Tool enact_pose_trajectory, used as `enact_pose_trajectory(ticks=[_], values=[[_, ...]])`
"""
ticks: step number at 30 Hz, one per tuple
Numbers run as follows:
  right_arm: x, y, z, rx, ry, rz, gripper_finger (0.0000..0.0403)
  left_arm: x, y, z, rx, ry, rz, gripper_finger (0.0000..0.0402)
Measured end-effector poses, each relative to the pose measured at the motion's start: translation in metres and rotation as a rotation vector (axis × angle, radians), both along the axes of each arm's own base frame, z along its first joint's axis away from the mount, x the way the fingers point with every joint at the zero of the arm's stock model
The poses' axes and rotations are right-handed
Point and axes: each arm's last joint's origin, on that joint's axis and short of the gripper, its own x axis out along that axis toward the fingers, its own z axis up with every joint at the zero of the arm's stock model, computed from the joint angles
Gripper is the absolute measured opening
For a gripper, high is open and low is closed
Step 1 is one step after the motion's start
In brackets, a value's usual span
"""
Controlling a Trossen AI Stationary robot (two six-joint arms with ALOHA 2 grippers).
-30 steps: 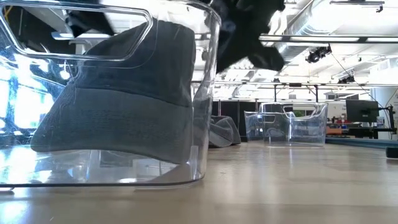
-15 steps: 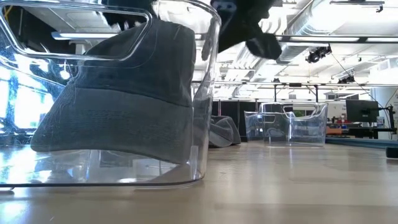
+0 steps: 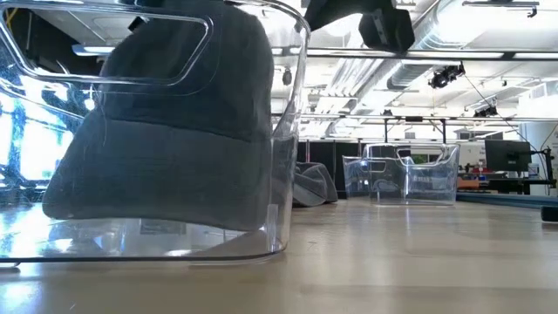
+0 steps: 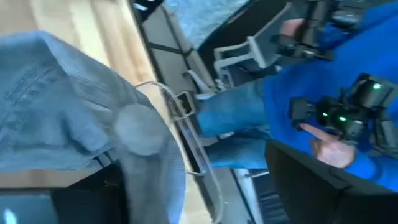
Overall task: Pick & Place hat
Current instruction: Put the bottom gray cap into the bottom transparent bin
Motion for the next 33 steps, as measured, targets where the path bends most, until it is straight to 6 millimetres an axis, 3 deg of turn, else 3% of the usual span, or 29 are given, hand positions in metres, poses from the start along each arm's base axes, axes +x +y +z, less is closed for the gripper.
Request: enact_pose_trajectory(ticks=[5,11,19,25,33], values=[[0.0,0.003,0.0,0.007,0.001,0.031,0.0007,-0.009,0.0,0.016,-0.009,-0.057,-0.01,0.0226],[0.0,0.003,0.0,0.008,0.002,0.061,0.0007,-0.009,0.0,0.017,-0.006,-0.061,-0.011,0.0196],[0.003,0.003,0.003,-0.012,-0.038,0.098,0.0005,-0.005,-0.002,0.001,0.114,-0.077,0.008,0.0193],[0.003,0.004,0.003,-0.01,-0.037,0.103,0.0005,-0.004,0.003,0.003,0.113,-0.101,0.01,0.0193],[0.002,0.005,0.003,0.001,-0.035,0.11,0.0012,-0.007,0.031,0.0,0.066,-0.044,0.035,0.0193]])
